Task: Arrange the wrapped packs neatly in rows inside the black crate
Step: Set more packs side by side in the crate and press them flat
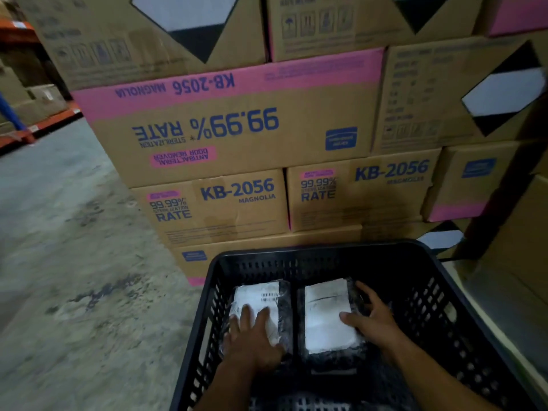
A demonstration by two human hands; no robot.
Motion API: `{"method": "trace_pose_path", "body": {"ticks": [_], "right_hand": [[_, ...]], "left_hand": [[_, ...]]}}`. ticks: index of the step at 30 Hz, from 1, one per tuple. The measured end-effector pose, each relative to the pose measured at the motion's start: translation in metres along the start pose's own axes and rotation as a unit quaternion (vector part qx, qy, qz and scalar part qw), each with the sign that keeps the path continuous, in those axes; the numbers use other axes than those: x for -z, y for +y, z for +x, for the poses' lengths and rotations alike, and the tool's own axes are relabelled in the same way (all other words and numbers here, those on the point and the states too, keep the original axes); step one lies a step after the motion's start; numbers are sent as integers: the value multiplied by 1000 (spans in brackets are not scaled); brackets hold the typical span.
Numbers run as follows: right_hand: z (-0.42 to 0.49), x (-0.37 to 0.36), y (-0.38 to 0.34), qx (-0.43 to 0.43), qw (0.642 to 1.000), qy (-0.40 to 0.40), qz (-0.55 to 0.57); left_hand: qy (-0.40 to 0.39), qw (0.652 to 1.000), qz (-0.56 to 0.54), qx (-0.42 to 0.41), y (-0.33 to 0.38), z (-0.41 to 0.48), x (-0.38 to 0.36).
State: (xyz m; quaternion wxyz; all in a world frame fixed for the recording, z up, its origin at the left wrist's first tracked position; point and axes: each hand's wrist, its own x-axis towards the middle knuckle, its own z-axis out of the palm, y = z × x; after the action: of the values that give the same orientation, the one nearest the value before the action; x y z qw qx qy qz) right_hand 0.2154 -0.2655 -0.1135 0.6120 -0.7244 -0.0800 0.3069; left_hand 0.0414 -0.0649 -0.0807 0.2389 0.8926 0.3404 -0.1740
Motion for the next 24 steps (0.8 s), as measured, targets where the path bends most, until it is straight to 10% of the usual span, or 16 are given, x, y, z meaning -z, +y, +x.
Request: {"method": "trace_pose_path", "body": {"ticks": [18, 24], "right_hand": [[-14, -6, -5, 33, 911, -40, -409], [-53, 12, -35, -61, 867, -254, -425]], "left_hand": [[19, 1000, -5, -20, -3, -5, 12], [52, 996, -65, -29, 17, -20, 18]]}}
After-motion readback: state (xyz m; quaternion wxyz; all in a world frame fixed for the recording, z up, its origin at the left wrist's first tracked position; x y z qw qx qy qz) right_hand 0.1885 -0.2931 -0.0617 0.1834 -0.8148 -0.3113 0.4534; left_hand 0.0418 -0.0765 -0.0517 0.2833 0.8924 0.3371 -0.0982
